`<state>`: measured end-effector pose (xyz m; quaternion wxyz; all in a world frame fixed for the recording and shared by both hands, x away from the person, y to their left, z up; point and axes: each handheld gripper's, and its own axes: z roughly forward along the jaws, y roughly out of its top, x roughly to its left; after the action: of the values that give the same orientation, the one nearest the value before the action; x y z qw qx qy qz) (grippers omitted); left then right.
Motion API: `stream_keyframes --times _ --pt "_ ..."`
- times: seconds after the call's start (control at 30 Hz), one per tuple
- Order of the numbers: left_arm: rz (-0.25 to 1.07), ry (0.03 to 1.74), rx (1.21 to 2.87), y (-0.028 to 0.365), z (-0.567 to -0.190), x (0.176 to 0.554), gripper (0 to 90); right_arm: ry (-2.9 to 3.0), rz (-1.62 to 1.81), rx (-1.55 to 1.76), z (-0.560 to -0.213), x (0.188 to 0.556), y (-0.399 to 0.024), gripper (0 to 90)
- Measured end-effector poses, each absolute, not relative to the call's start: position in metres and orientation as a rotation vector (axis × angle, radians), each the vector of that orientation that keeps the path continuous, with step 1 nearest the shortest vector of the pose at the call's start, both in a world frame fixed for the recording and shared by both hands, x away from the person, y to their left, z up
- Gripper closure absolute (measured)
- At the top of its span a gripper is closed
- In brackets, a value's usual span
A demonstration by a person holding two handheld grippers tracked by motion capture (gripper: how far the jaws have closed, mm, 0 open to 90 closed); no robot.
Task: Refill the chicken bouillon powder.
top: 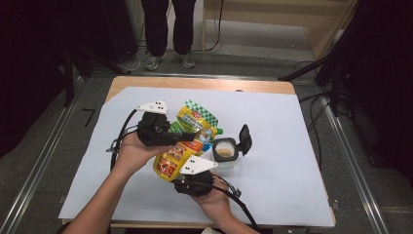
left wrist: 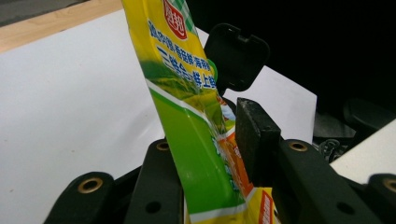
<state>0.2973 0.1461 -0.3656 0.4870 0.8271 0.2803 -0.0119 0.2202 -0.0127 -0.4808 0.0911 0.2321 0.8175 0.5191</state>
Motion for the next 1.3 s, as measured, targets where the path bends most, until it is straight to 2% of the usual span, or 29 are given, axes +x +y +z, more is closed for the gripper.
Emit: stream_keyframes --times 0.3,0.83,1.3 --pt "-0.087 0.709 2.003 0.135 -0.371 0.299 63.4 2.438 1.556 0.669 -0.477 0.211 -0.012 58.2" --pt "-0.154 0.766 2.071 0.119 -0.378 0.306 57.4 2.485 1.564 0.683 -0.477 0.205 -0.013 57.8" --pt "-0.193 0.77 2.131 0.099 -0.382 0.31 57.5 2.495 1.528 0.714 -0.482 0.205 -0.018 55.4"
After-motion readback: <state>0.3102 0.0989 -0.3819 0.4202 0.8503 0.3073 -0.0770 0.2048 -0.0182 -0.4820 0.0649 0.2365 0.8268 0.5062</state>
